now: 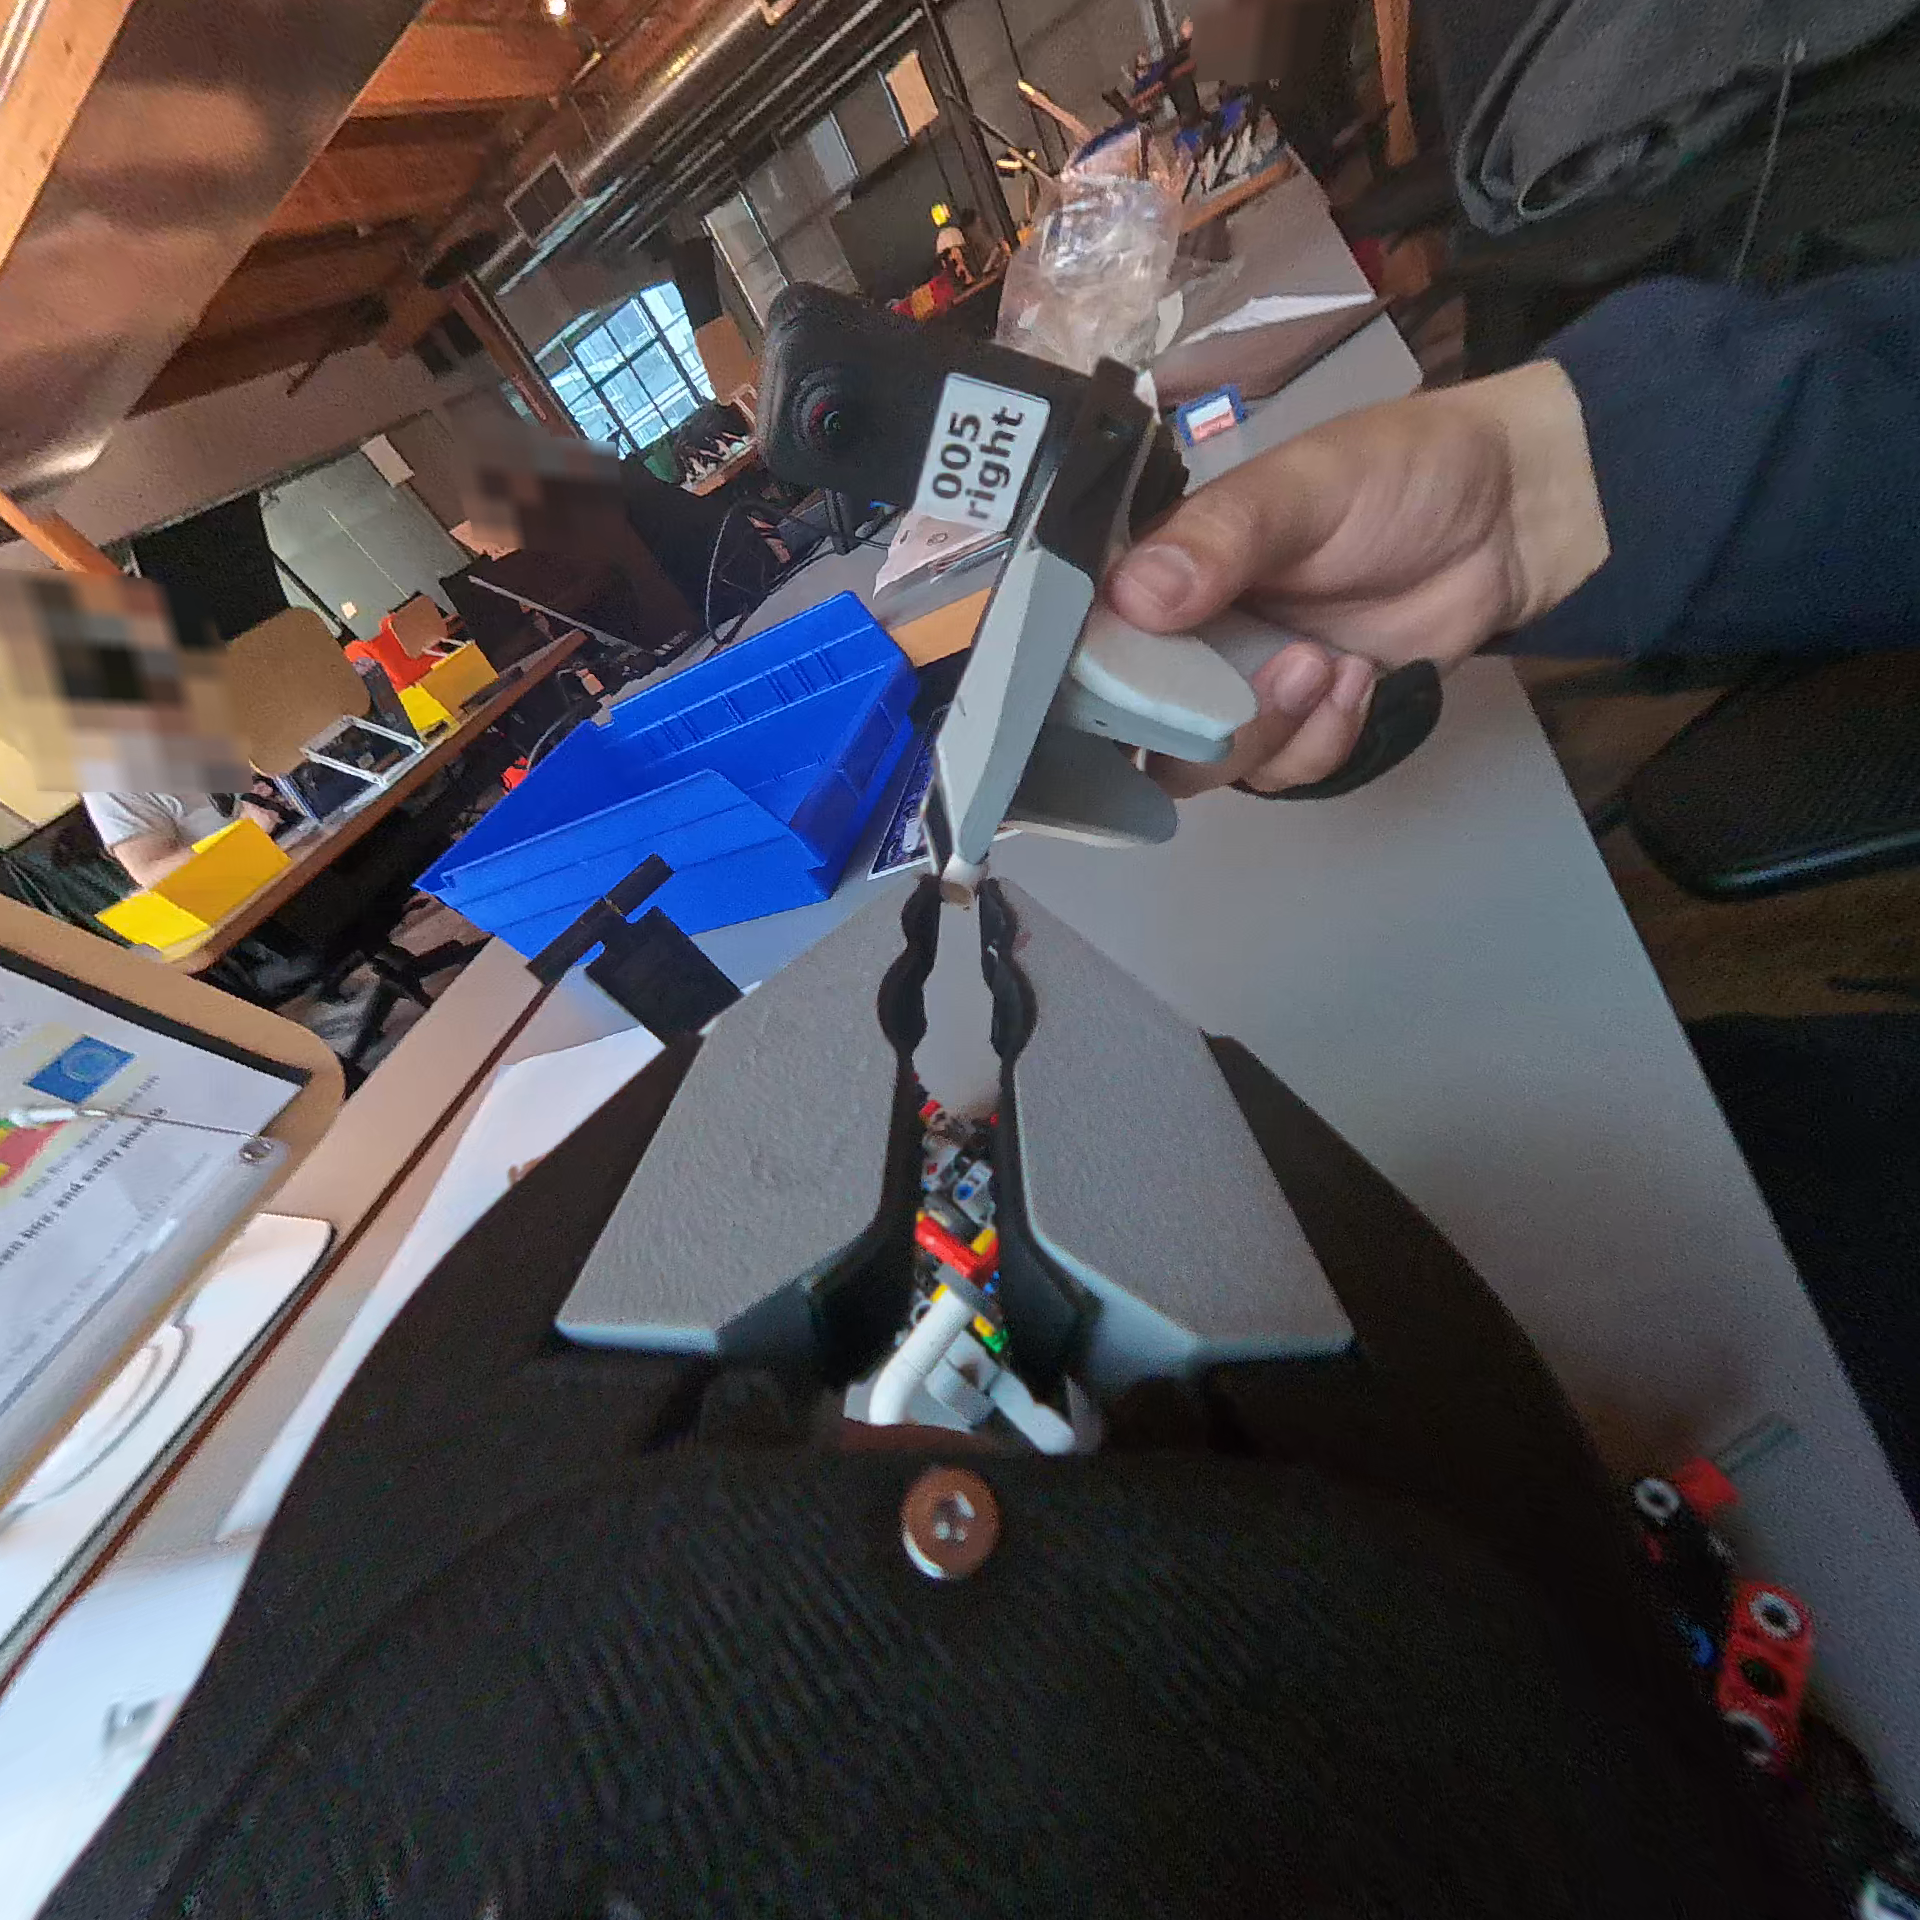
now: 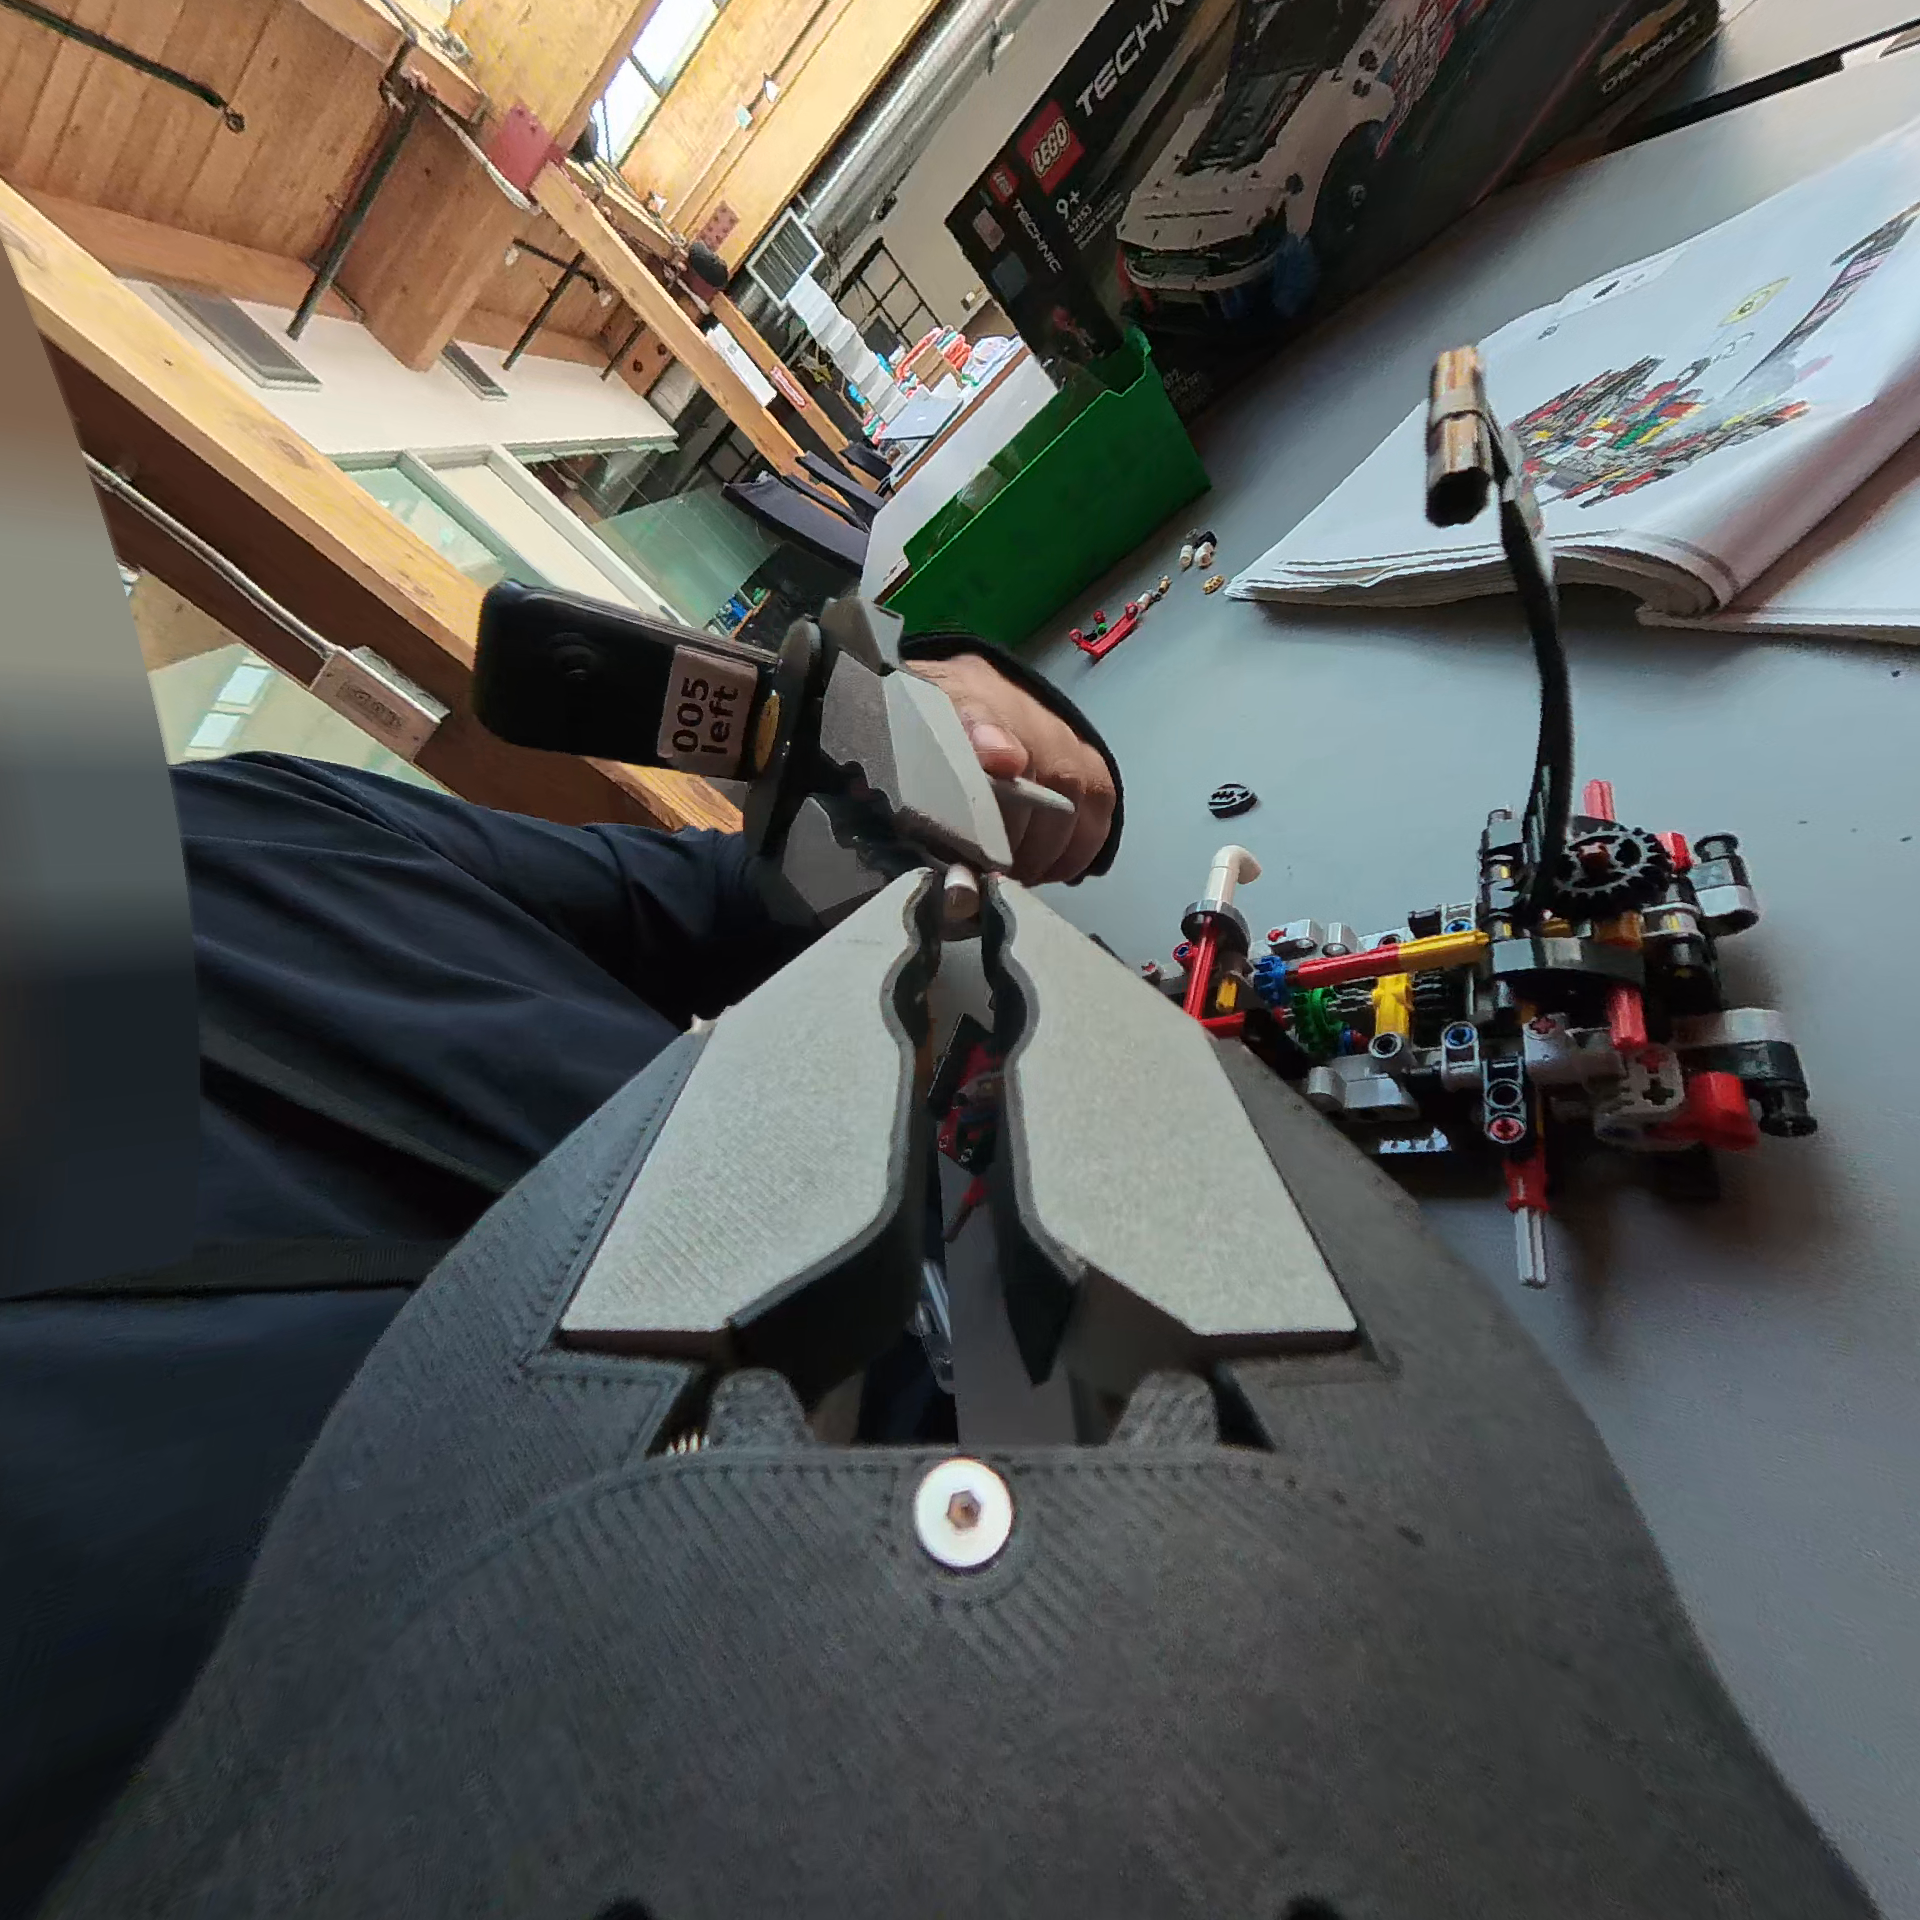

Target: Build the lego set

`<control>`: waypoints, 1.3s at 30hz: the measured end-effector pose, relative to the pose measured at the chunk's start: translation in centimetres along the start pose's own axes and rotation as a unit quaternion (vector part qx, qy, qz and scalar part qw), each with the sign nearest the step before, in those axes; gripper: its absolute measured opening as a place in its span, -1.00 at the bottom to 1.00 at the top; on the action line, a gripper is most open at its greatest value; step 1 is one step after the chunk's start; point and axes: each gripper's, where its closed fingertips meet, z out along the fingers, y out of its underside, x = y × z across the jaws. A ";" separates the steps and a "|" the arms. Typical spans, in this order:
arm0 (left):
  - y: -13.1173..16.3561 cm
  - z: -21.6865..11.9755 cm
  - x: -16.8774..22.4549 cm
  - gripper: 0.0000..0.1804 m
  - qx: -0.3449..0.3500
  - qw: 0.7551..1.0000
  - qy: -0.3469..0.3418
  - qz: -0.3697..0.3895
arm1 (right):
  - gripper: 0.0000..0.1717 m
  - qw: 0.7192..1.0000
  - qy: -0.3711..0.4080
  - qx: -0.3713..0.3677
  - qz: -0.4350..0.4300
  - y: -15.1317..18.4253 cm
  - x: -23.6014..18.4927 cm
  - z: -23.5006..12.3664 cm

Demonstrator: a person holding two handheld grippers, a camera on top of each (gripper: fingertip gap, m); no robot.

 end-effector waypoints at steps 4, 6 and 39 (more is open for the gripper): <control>0.0 -0.1 -0.1 -0.95 0.012 0.999 0.002 -0.051 | -0.95 1.000 0.010 0.008 -0.014 -0.1 0.0 0.1; 0.1 -0.1 0.0 -0.95 0.010 0.998 0.007 -0.067 | -0.95 1.000 0.016 0.010 -0.018 0.0 0.1 0.2; 9.7 -3.5 -0.3 -0.90 -0.168 0.951 0.238 -0.107 | -0.96 0.933 0.269 -0.019 -0.239 5.0 5.2 1.2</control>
